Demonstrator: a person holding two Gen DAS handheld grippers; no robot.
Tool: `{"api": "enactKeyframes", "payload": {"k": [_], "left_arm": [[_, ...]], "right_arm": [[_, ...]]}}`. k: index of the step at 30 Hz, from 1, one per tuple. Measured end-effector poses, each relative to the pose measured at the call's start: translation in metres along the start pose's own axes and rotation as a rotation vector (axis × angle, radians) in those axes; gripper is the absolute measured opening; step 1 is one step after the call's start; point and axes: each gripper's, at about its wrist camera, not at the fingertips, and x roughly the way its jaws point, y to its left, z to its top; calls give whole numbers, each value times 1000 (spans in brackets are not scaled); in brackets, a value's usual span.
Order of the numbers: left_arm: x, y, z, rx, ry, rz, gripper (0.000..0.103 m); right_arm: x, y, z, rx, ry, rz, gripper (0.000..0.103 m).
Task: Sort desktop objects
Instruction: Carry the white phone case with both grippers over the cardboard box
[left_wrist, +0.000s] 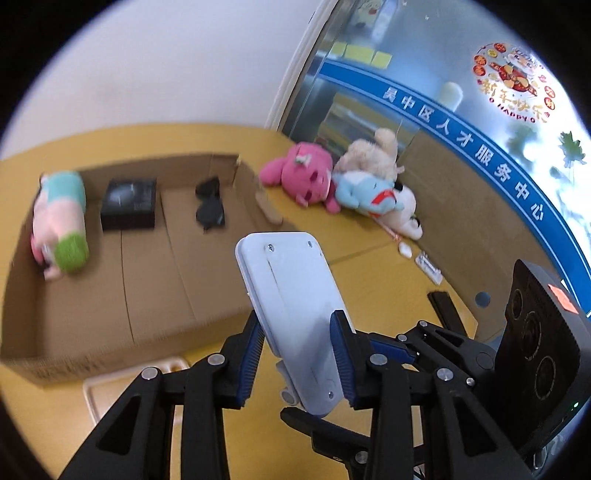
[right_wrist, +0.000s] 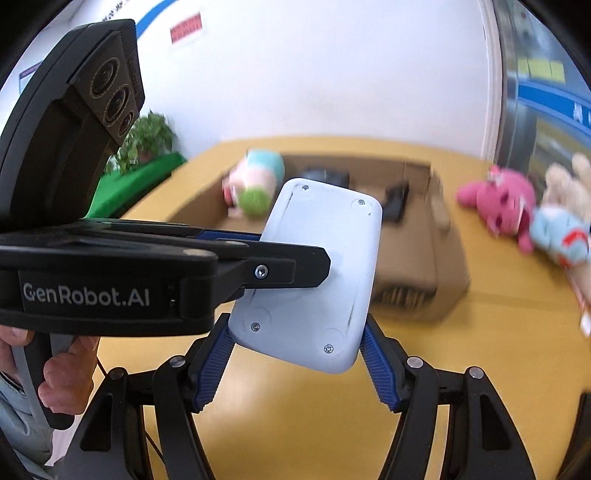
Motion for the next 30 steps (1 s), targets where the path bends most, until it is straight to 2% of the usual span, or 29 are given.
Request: {"api": "enactKeyframes", "payload": {"k": [4,9,13,15,19,23,30], "left_arm": [[-10,8,43,-2,-56,-8,36],[-22,16,86,24,-114,31,35],[-14,34,117,-8,-126,21,35],[-1,45,130,-26,-105,18,35],[35,62,144,-42,-45,12,35],[85,81,145,-85,33,-2,33],[174,115,117,-212,205,-67,32]], "right_arm": [[-2,-5,49,-25,-61,5,65],[6,-11,106,-69,-104,10,65],[24,-27,144,-50,-99,37,65],[37,-35,153,-33,-89,41,65],[73,-58,158,-5,-43,36,65],[111,-88,148,54,31,51,65],[168,-130,108,158,191,60,65]]}}
